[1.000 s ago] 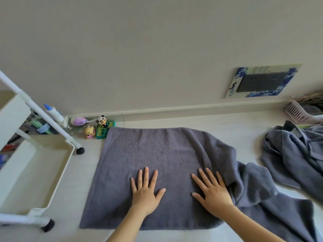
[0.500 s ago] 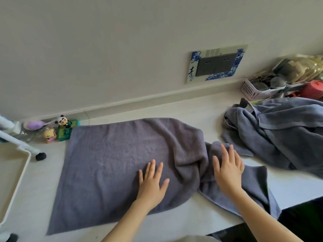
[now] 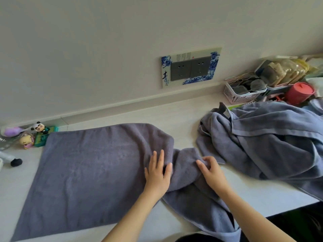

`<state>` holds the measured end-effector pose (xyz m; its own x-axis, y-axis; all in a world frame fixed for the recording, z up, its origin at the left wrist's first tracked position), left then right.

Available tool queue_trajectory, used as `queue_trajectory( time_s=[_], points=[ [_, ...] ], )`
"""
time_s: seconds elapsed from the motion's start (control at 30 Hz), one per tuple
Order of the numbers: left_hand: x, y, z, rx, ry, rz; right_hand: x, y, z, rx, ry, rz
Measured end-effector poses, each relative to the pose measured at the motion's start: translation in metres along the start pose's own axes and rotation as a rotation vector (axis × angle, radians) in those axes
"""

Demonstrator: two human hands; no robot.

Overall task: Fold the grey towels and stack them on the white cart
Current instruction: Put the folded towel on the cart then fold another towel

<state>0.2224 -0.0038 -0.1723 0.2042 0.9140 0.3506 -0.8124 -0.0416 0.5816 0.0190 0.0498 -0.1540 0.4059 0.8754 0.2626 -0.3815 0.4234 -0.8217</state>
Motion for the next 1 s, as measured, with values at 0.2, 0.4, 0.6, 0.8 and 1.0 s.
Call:
queue_trajectory(
  time_s=[0.2, 0.4, 0.6, 0.8, 1.0],
  points=[
    [-0.017, -0.013, -0.002, 0.146, 0.002, 0.263, -0.019, -0.066, 0.111, 0.066, 0.232, 0.302],
    [-0.022, -0.007, -0.02, -0.064, -0.088, 0.248, -0.05, -0.073, 0.182, 0.558, 0.42, 0.334],
    [-0.024, 0.001, -0.03, -0.153, -0.164, 0.276, -0.061, -0.045, 0.153, 0.562, 0.147, 0.299],
    [-0.026, 0.032, -0.029, -0.078, -0.112, 0.191, -0.064, -0.023, 0.155, 0.539, 0.132, 0.058],
    [-0.036, 0.103, -0.018, 0.231, -0.027, -0.017, -0.047, -0.053, 0.126, 0.23, 0.045, 0.352]
  ],
)
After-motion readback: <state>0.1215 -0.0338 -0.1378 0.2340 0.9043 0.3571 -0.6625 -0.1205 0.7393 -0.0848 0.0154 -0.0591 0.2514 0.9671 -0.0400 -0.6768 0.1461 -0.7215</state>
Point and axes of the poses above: each hand's wrist, its own x-axis away from the middle knuckle, its own z-axis out of the back of the hand, y = z × x, the point moved 8 cm from there along -x, towards the middle knuckle, and after that the axes turned 2 degrees about z, right-handed, at the moved point
